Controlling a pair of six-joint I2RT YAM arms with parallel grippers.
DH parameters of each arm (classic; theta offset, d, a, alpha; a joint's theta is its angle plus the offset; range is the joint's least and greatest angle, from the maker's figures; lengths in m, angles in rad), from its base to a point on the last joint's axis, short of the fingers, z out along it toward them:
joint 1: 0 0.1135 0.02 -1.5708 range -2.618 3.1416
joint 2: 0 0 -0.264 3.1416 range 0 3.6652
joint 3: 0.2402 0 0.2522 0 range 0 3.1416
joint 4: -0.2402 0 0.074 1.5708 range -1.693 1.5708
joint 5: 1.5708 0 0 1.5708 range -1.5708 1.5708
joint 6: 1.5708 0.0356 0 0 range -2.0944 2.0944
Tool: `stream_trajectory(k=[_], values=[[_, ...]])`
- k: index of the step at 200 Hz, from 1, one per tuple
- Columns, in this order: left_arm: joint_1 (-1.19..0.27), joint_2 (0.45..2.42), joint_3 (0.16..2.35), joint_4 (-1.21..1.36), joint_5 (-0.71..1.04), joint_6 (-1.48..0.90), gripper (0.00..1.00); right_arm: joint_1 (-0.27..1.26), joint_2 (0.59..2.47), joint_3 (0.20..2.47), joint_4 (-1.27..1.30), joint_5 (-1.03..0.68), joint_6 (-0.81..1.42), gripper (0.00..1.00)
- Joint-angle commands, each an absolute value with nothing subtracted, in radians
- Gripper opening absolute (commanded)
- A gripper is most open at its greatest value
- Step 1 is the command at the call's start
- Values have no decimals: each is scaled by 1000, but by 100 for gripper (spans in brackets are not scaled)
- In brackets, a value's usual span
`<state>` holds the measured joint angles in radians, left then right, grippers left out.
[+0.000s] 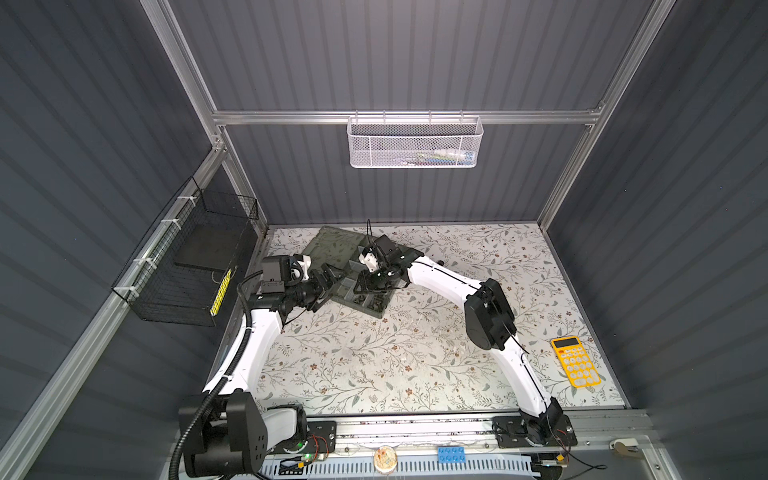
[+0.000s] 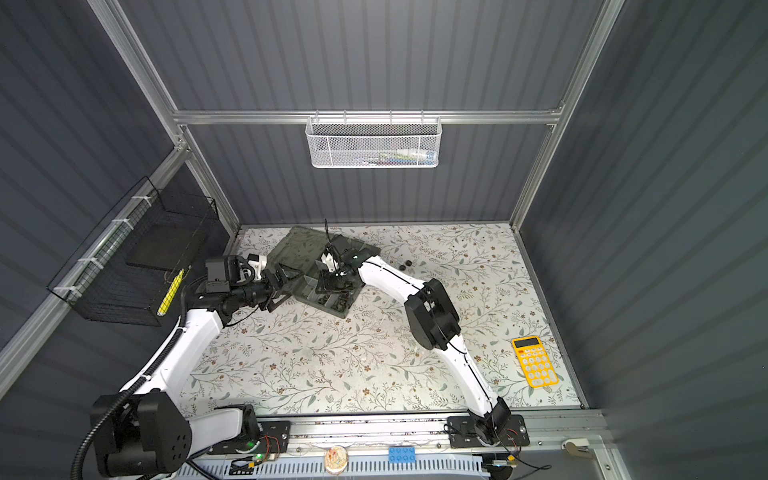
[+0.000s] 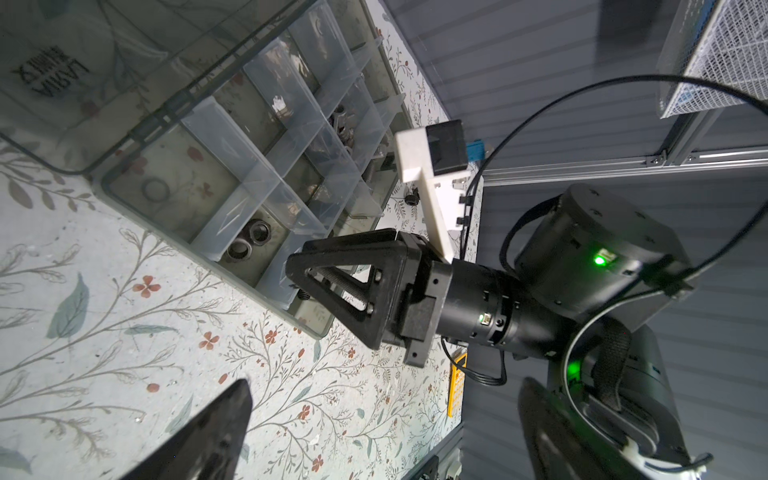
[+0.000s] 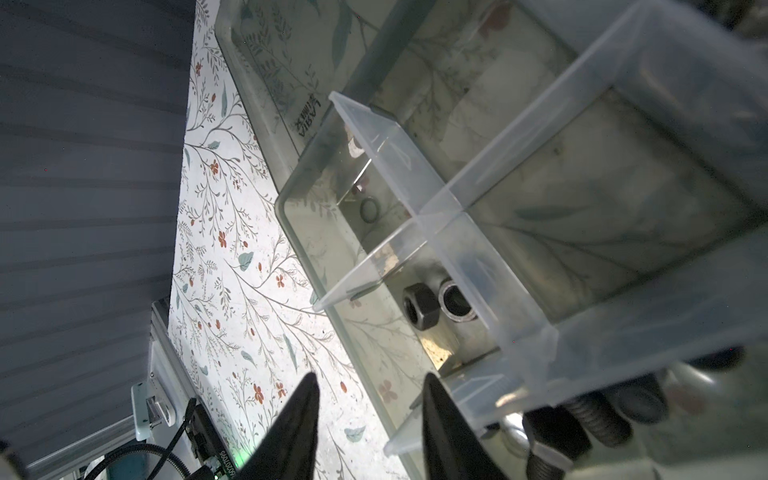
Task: Sort the screws and nuts into containers
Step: 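Open the right gripper to drop the nut, then move back toward the remaining nuts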
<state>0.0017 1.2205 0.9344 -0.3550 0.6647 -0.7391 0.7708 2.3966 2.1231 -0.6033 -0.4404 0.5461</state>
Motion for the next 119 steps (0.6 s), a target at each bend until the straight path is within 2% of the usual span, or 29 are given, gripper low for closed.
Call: stream_trajectory(k=[1,65,96,119], values=[[8,1197,976,-409,645,-700,100,763,2311,2128,-626,-423,523,45],[4,1211,1029,-439,626,-683,100,693,2082,1899,-545,-389,513,66],[-9,1219,1042,-430,622,-684,100,626,1979,1770,-514,-345,500,84],[-73,1242,1047,-403,591,-685,100,561,1924,1699,-511,-286,490,99]])
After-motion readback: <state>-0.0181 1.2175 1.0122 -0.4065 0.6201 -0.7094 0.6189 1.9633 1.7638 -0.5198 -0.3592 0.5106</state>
